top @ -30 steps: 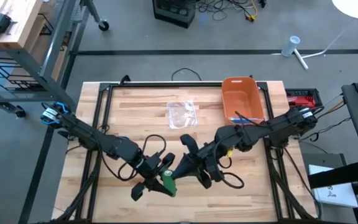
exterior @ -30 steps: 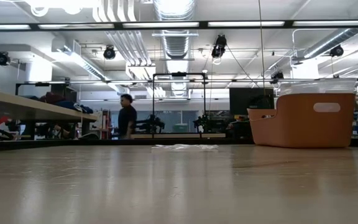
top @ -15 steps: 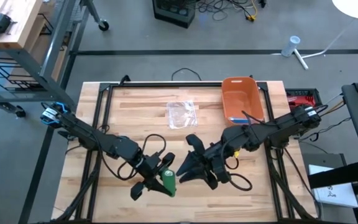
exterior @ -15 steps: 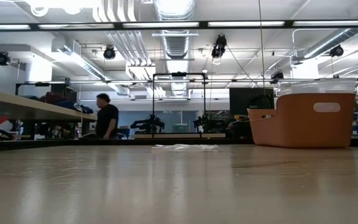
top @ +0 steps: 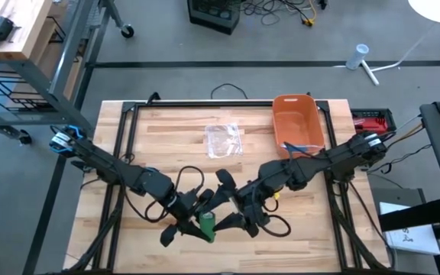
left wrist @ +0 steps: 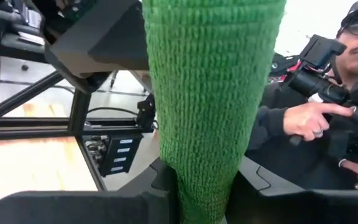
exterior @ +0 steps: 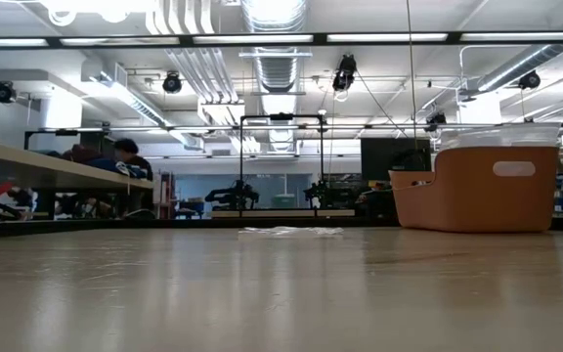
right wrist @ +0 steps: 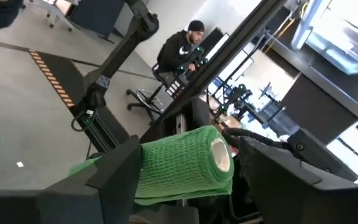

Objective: Roll bandage
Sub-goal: Roll the green bandage

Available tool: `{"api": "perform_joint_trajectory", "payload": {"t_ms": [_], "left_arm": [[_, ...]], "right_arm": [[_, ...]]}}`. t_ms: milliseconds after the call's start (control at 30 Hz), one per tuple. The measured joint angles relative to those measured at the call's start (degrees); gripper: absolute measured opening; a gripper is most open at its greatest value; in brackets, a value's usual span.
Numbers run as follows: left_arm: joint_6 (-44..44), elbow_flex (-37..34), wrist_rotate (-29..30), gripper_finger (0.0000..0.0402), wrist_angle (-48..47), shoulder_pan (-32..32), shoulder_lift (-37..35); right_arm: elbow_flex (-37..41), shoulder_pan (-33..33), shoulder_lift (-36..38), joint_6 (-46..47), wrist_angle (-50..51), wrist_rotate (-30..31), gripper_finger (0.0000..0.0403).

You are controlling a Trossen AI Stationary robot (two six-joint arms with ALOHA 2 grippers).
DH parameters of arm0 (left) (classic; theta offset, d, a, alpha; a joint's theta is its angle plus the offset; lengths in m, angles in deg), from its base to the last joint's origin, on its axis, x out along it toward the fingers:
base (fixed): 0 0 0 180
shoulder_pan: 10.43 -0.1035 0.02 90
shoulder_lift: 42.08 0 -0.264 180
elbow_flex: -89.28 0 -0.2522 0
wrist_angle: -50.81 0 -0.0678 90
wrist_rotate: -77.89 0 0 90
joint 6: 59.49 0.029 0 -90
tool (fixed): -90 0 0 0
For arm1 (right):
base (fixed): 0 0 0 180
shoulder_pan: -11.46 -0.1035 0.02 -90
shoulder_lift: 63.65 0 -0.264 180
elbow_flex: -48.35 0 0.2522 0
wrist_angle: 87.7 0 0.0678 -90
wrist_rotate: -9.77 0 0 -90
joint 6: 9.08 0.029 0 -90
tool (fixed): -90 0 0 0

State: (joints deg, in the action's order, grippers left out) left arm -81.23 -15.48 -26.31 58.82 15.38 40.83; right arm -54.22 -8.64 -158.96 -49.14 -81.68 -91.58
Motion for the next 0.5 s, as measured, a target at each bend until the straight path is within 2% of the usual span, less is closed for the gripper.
{"api": "perform_joint_trajectory", "payload": {"t_ms": [100,233,500], "left_arm": [[0.0,0.0,0.13,0.0075,-0.39,-0.13,0.02],[0.16,0.0,0.22,0.0075,-0.24,-0.13,-0.03],[0.16,0.0,0.22,0.0075,-2.12,-0.11,-0.03]], "right_arm": [[-0.02,0.0,-0.03,0.22,0.5,1.08,0.0252],[-0.02,-0.1,-0.06,0.19,0.53,3.24,0.0209],[-0.02,-0.04,-0.04,-0.48,0.59,4.12,0.0049]]}}
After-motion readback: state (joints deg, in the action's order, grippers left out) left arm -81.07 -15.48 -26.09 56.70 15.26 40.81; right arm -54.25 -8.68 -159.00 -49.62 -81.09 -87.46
